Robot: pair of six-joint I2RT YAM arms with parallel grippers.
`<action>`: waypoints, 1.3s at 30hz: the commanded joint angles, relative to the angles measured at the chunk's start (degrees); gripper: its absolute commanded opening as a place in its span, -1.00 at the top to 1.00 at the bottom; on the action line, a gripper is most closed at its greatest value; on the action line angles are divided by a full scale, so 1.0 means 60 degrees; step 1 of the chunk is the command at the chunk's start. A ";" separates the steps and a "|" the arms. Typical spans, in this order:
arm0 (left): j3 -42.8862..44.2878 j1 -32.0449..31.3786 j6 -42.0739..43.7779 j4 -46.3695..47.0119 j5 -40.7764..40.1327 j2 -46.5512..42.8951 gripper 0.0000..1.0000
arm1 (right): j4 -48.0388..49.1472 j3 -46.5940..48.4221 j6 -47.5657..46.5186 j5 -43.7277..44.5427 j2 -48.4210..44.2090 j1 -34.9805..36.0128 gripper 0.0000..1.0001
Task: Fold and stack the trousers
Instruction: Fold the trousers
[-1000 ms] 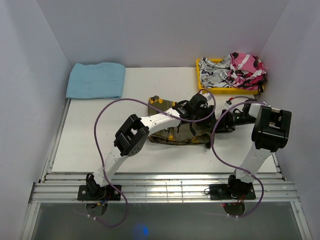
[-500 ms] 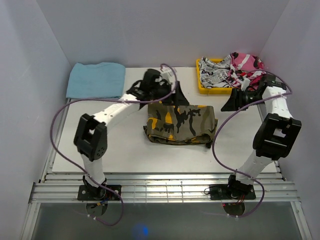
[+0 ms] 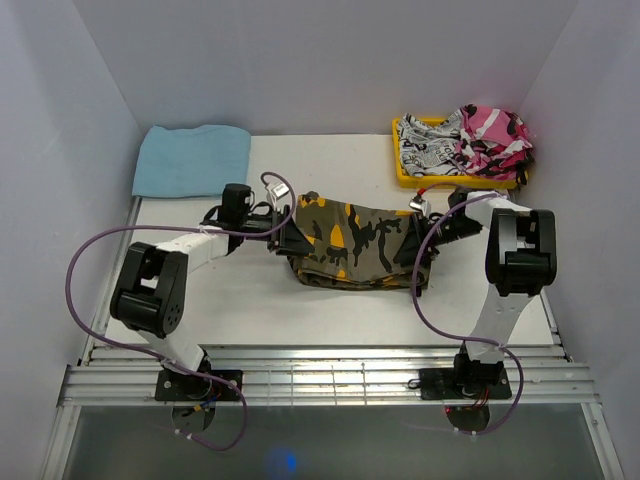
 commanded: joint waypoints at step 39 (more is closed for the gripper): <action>0.4550 0.0558 -0.1398 0.2390 -0.1935 0.5354 -0.43 | 0.3427 0.1928 0.2020 0.1035 0.1529 -0.0668 -0.73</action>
